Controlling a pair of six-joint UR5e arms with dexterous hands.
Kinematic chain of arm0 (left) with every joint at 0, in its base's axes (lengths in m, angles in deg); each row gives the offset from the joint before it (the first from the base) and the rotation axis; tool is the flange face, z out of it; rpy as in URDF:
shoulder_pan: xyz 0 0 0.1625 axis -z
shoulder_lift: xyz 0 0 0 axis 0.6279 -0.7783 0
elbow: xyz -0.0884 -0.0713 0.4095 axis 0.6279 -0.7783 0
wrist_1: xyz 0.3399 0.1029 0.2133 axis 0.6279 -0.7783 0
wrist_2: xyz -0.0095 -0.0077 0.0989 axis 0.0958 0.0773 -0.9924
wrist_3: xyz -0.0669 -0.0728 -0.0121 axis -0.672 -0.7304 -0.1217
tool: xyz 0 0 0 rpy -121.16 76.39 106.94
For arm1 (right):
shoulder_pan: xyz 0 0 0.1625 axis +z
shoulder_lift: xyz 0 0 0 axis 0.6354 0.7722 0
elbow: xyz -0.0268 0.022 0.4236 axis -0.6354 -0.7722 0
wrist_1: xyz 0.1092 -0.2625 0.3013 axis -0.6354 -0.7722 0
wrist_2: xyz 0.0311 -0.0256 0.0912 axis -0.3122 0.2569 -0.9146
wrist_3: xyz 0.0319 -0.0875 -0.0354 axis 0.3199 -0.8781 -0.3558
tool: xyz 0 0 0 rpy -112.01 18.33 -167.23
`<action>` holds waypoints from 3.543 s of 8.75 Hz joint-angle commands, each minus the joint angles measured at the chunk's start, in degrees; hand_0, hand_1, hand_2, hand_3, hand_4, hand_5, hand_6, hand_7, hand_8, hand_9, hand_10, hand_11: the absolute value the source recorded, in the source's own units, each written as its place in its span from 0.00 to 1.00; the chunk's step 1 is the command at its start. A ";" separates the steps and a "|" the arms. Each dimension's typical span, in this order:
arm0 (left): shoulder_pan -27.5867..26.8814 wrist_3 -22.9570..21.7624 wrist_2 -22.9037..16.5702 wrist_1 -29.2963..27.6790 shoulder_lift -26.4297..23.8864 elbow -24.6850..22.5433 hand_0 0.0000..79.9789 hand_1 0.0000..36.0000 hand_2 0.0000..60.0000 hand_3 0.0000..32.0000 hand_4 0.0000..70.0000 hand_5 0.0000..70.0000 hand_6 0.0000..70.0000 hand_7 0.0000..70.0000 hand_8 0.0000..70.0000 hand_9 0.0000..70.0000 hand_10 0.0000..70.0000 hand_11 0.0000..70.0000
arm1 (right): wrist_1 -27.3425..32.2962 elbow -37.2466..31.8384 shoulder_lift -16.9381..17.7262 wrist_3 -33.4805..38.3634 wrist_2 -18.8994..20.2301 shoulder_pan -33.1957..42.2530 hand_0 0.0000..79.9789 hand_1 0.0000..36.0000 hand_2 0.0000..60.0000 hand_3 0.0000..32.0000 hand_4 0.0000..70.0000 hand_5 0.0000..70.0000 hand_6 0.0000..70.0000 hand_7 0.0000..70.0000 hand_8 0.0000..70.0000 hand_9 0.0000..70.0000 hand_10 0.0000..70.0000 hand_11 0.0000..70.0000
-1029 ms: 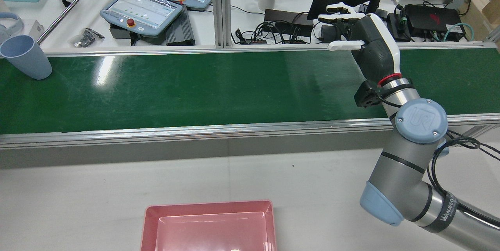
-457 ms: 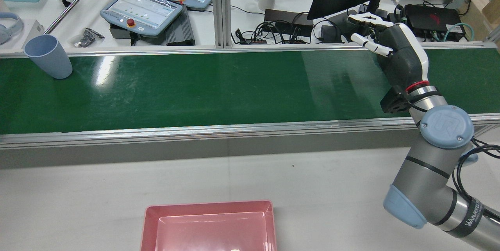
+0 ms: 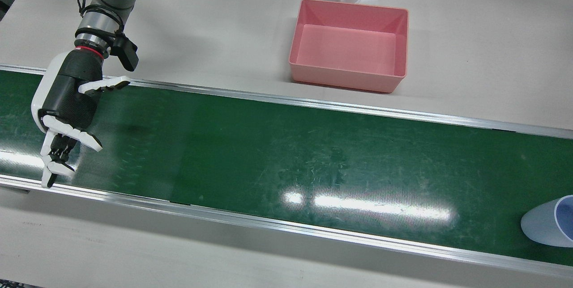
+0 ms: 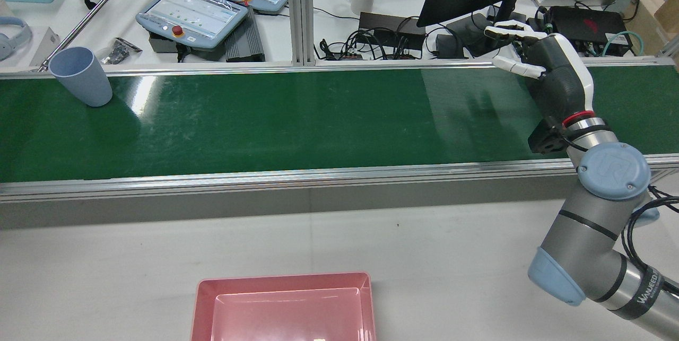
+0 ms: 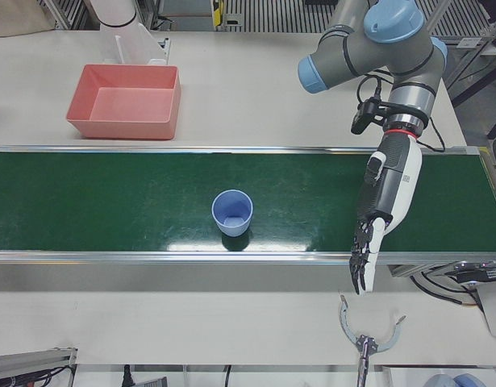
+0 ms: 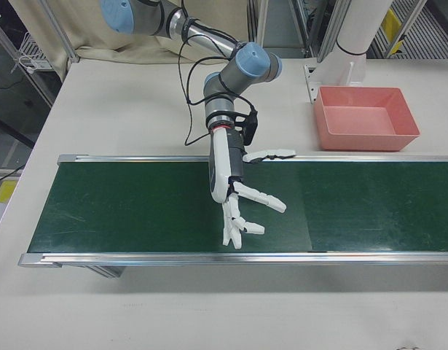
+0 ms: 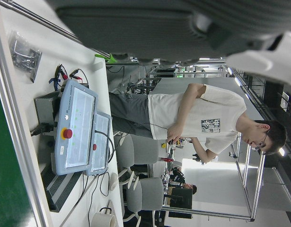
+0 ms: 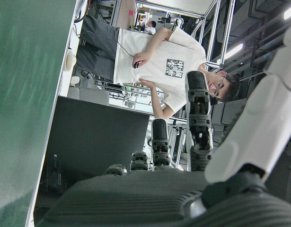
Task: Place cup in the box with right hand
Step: 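Hold the open right hand above the belt, waiting for the blue cup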
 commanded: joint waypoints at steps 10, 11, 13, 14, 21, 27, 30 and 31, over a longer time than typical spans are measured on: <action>0.00 0.00 0.03 0.00 0.00 0.09 0.00 0.00 0.00 0.00 0.00 0.00 0.00 0.00 0.00 0.00 0.00 0.00 | 1.45 -2.53 -0.51 -0.56 -0.09 1.29 0.60 0.00 0.00 0.00 0.80 0.01 0.11 0.61 0.04 0.17 0.03 0.04; 0.00 0.00 0.03 0.00 0.00 0.09 0.00 0.00 0.00 0.00 0.00 0.00 0.00 0.00 0.00 0.00 0.00 0.00 | 1.45 -2.53 -0.60 -0.56 -0.08 1.29 0.60 0.00 0.00 0.00 0.80 0.01 0.11 0.62 0.05 0.17 0.02 0.03; 0.00 0.00 0.03 0.00 0.00 0.09 0.00 0.00 0.00 0.00 0.00 0.00 0.00 0.00 0.00 0.00 0.00 0.00 | 1.45 -2.53 -0.60 -0.56 0.00 1.29 0.59 0.00 0.00 0.17 0.71 0.01 0.10 0.63 0.05 0.18 0.01 0.01; 0.00 0.00 0.03 0.00 0.00 0.09 0.00 0.00 0.00 0.00 0.00 0.00 0.00 0.00 0.00 0.00 0.00 0.00 | 1.45 -2.53 -0.60 -0.56 0.09 1.29 0.59 0.00 0.00 0.29 0.66 0.01 0.09 0.63 0.05 0.18 0.01 0.01; 0.00 0.00 0.03 0.00 0.00 0.00 0.00 0.00 0.00 0.00 0.00 0.00 0.00 0.00 0.00 0.00 0.00 0.00 | 1.45 -3.23 -0.60 -0.64 0.09 1.73 0.60 0.00 0.00 1.00 0.33 0.03 0.05 0.54 0.05 0.17 0.00 0.00; 0.00 0.00 0.03 0.00 0.00 0.00 0.00 0.00 0.00 0.00 0.00 0.00 0.00 0.00 0.00 0.00 0.00 0.00 | 1.54 -5.33 -4.10 -1.35 0.27 3.57 0.60 0.00 0.00 0.00 0.82 0.00 0.10 0.58 0.05 0.16 0.01 0.02; 0.00 0.00 -0.06 0.00 0.00 0.00 0.00 0.00 0.00 0.00 0.00 0.00 0.00 0.00 0.00 0.00 0.00 0.00 | 1.54 -8.84 -6.74 -1.43 1.58 4.28 0.59 0.01 0.00 0.00 0.81 0.00 0.11 0.67 0.05 0.19 0.01 0.02; 0.00 0.00 0.03 0.00 0.00 0.00 0.00 0.00 0.00 0.00 0.00 0.00 0.00 0.00 0.00 0.00 0.00 0.00 | 1.54 -9.38 -7.27 -1.43 1.67 4.28 0.58 0.09 0.00 0.05 0.66 0.01 0.11 0.67 0.05 0.19 0.01 0.01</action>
